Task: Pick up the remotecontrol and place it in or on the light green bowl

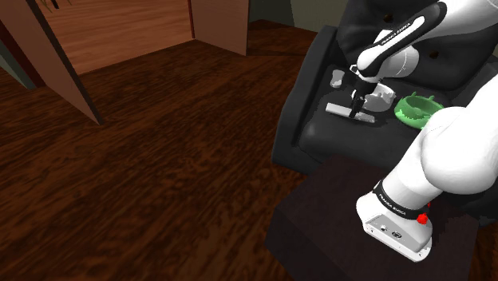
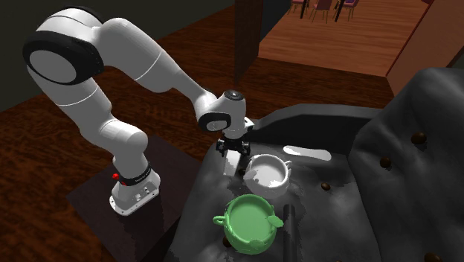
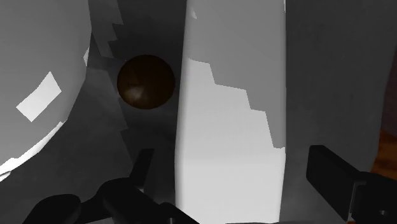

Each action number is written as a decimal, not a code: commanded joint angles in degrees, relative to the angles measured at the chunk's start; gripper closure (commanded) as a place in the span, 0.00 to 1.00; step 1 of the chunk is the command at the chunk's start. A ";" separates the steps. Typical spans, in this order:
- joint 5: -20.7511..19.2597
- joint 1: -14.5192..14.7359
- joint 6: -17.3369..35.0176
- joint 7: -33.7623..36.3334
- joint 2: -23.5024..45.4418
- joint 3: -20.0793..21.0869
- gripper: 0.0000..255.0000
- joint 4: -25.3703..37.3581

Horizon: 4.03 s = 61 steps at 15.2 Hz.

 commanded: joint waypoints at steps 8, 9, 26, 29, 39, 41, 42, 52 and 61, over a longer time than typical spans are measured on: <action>2.41 1.04 1.57 -1.63 1.91 -0.71 0.00 -0.23; 2.41 1.04 1.57 -1.63 1.91 -0.71 1.00 -0.23; -6.85 -3.59 -6.92 5.33 -7.05 3.74 1.00 1.57; -8.47 -4.86 -10.03 6.68 -9.65 5.39 1.00 2.44; -10.81 -7.49 -19.84 9.12 -16.36 10.10 1.00 6.06; -10.94 -7.81 -21.69 9.38 -17.40 10.92 1.00 6.92; -10.98 -7.94 -22.60 9.50 -17.88 11.32 1.00 7.37; -11.42 -9.40 -30.21 8.86 -21.57 13.46 1.00 11.62; -15.64 -13.96 -31.94 -3.32 -22.76 4.24 1.00 15.15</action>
